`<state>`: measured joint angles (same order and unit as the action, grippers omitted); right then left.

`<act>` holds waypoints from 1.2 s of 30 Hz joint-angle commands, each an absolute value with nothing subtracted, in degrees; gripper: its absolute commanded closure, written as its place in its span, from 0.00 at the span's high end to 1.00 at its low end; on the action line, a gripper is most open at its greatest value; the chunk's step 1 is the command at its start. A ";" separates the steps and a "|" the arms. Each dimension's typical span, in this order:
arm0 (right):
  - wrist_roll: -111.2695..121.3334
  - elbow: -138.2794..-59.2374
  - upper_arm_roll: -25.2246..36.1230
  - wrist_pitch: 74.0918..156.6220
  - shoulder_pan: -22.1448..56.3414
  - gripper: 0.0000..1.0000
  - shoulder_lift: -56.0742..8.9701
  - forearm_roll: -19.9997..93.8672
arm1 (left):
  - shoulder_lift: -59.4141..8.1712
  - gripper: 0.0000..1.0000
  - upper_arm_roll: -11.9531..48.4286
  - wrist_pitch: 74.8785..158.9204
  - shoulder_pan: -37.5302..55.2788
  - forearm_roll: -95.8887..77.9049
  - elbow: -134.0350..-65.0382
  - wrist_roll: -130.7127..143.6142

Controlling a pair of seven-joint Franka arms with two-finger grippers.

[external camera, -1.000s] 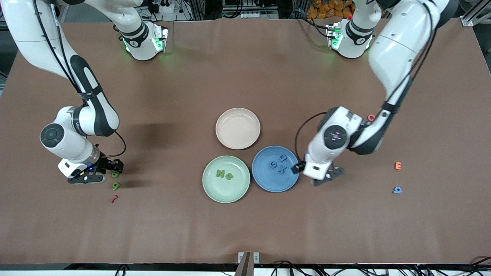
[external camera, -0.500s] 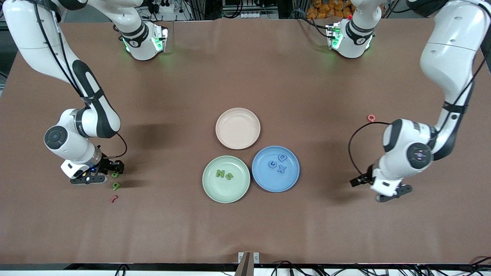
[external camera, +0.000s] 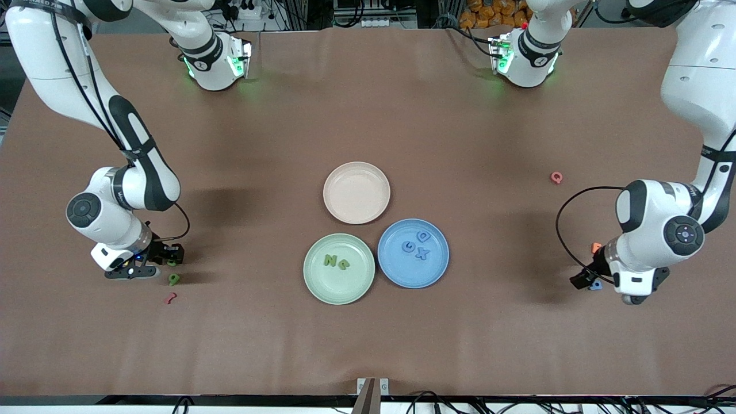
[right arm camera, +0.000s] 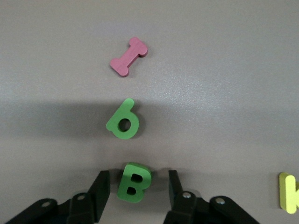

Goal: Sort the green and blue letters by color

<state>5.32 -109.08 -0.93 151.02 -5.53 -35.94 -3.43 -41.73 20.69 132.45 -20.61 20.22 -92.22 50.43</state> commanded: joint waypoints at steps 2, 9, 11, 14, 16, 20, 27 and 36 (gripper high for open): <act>5.80 -107.40 -1.76 150.64 -6.59 0.55 -37.62 -4.13 | -43.94 1.00 16.70 131.22 -19.34 20.39 -86.32 56.51; 5.71 -107.23 -1.76 150.64 -6.59 0.36 -37.79 -4.13 | -48.86 1.00 16.00 131.48 -19.34 20.30 -81.22 57.13; 5.80 -107.23 -1.76 150.64 -6.59 0.25 -37.79 -4.13 | -50.18 1.00 15.39 131.49 -18.46 20.57 -79.90 58.35; 5.71 -107.05 -1.76 150.64 -6.59 0.06 -37.79 -4.13 | -50.71 1.00 13.37 131.66 -16.53 20.48 -79.19 59.15; 5.71 -106.96 -1.84 150.56 -6.59 0.00 -37.71 -4.04 | -50.97 1.00 12.57 131.84 -15.38 20.48 -78.93 58.98; 5.36 -106.79 -1.85 150.03 -6.42 0.00 -37.44 -3.78 | -52.38 1.00 12.39 132.36 -15.12 20.48 -78.05 58.36; 4.84 -103.37 -2.37 142.05 -5.98 0.00 -36.39 -2.99 | -53.26 1.00 12.39 133.50 -14.41 20.57 -77.87 57.48; -3.59 -98.88 -5.62 133.69 -5.01 0.00 -34.81 -2.99 | -53.79 1.00 12.39 133.77 -14.41 20.65 -77.96 56.69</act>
